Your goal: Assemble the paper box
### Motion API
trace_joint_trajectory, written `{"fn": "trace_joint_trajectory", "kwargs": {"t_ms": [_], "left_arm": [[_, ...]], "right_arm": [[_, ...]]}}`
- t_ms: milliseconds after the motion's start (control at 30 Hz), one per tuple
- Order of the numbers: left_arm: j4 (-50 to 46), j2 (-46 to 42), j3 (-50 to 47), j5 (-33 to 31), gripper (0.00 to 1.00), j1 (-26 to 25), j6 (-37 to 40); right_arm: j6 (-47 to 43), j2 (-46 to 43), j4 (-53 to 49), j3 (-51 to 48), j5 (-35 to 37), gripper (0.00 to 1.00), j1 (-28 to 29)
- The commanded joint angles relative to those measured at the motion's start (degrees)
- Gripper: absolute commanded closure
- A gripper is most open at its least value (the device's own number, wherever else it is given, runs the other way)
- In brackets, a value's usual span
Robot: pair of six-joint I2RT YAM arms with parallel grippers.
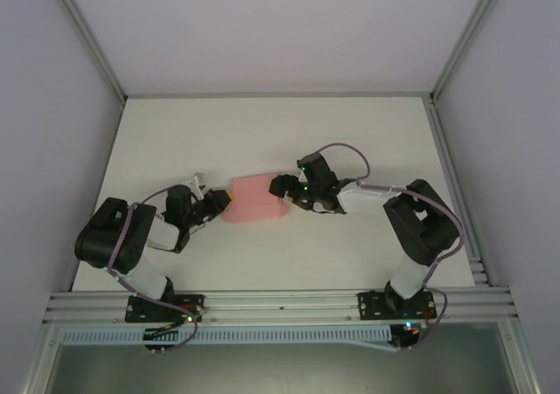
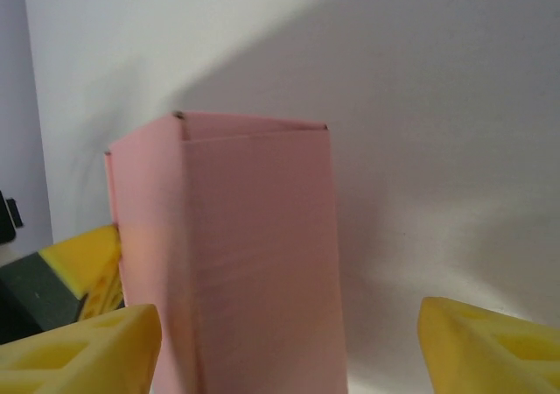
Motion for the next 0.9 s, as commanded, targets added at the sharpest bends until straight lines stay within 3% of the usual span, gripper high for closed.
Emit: {"fn": "trace_joint_trajectory", "kwargs": {"t_ms": [0,333,467,567,700,733,767,867], "left_arm": [[5.9,1.4,-0.4,2.4,0.98,0.6,-1.5],[7.1,1.9,0.4,3.6,0.96,0.6,-1.0],[4.2,-0.4,1.1,3.4,0.88,0.6,1.5],[-0.5,-4.0,2.3,3.3,0.69,0.6,5.0],[-11.9,-11.5,5.6,1.5,0.25,0.4,12.1],[-16.5,-14.2,7.1,0.2,0.07,0.1,15.4],[-21.0,-16.5,8.7,-0.9,0.0,-0.5,19.2],[-36.3,-22.9,14.6,-7.6,0.0,-5.8,35.2]], "right_arm": [[0.6,1.8,2.4,1.8,-5.6,0.27,-0.4],[3.6,2.5,14.8,0.5,-13.6,0.42,-0.5],[3.2,0.8,13.7,-0.2,-12.8,0.51,-0.5],[1.9,-1.2,8.4,-0.2,-9.8,0.55,-0.9],[2.3,-4.0,4.7,-1.5,-7.1,0.57,-1.7],[2.7,-4.8,4.8,-2.1,-7.0,0.57,-2.1],[3.4,-5.4,4.8,-2.8,-6.8,0.57,-2.4],[6.0,-7.5,5.2,-4.8,-6.6,0.57,-3.5]]}}
